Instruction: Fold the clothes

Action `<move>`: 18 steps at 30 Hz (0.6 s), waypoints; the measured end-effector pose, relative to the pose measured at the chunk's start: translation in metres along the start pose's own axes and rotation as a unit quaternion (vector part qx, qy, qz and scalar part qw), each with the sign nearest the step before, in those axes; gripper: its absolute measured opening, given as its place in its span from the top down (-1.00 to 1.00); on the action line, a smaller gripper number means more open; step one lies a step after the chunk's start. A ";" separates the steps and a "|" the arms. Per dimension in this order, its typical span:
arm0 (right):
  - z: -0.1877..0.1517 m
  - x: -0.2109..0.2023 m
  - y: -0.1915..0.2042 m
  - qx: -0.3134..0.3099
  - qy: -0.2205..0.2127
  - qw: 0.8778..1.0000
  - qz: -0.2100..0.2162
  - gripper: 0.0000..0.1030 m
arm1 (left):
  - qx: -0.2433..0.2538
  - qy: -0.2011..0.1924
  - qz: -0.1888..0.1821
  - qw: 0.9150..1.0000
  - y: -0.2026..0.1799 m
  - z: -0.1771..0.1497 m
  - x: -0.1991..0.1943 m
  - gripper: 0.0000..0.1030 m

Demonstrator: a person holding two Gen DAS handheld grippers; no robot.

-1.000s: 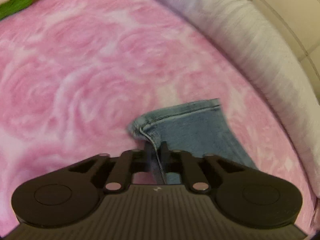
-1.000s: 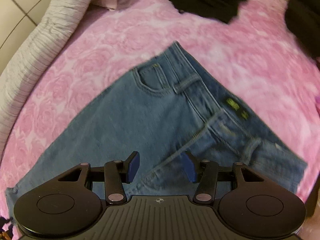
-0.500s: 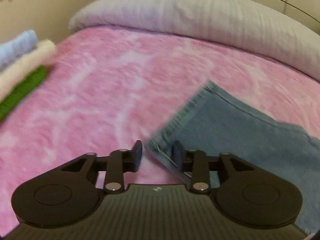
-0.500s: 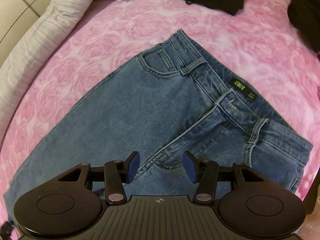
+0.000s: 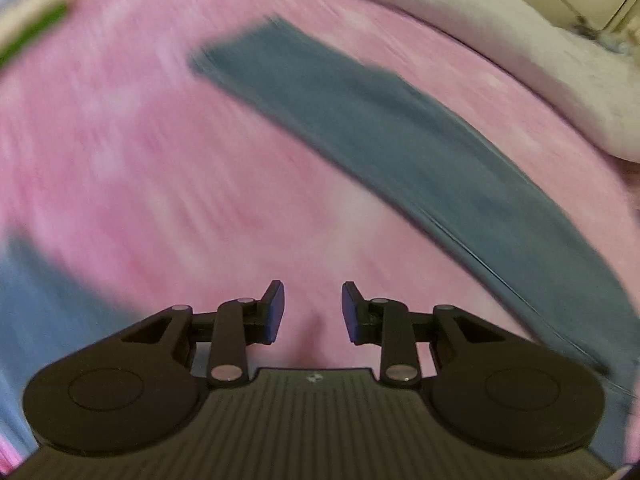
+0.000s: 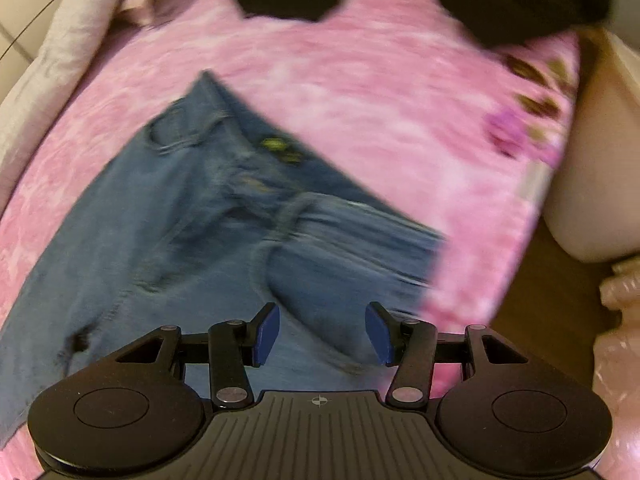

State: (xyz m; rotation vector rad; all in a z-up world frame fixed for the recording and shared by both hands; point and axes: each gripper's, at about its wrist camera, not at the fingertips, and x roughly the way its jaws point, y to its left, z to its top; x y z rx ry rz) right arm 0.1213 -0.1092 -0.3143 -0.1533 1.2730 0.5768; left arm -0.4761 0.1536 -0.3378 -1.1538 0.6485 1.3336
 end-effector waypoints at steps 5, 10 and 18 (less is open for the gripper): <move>0.011 -0.003 -0.071 0.053 -0.004 0.998 0.028 0.00 | 0.012 0.030 -0.042 0.999 -0.052 -0.070 -0.015 0.49; 0.023 0.010 -0.110 0.071 -0.013 0.994 0.084 0.00 | 0.030 0.026 -0.041 0.998 -0.084 -0.108 -0.020 0.50; 0.036 0.020 -0.113 0.029 -0.045 0.986 0.161 0.87 | 0.016 0.011 -0.014 1.000 -0.110 -0.152 -0.034 0.49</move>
